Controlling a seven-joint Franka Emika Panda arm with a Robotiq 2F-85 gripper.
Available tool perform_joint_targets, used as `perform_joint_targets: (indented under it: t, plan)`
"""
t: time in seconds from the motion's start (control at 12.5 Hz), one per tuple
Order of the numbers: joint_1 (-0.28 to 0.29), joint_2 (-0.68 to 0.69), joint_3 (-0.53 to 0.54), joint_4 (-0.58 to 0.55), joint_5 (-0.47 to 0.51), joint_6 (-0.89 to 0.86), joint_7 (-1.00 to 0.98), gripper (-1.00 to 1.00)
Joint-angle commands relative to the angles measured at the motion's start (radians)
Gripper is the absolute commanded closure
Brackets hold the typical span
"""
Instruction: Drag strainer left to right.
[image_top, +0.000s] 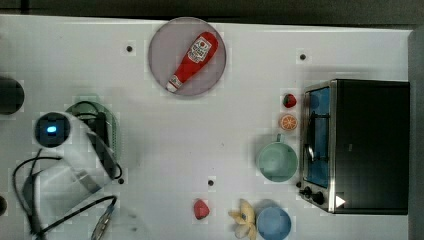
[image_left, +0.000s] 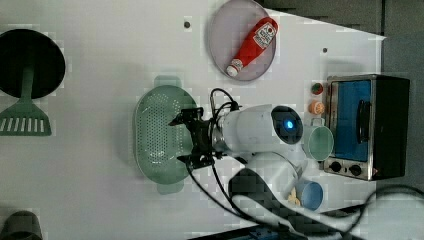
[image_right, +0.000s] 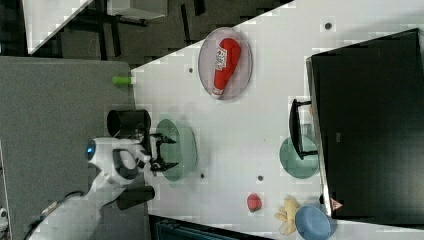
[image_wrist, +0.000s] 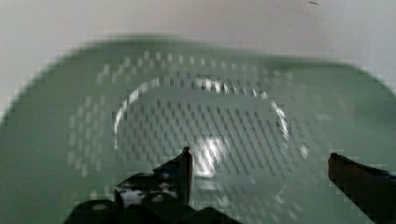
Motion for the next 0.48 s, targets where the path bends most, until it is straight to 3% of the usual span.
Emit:
perform_joint_targets:
  t: [0.08, 0.48]
  plan:
    - [-0.004, 0.058, -0.041, 0.012, -0.016, 0.085, 0.048, -1.00]
    - [0.024, 0.065, -0.115, -0.018, -0.027, 0.089, 0.049, -1.00]
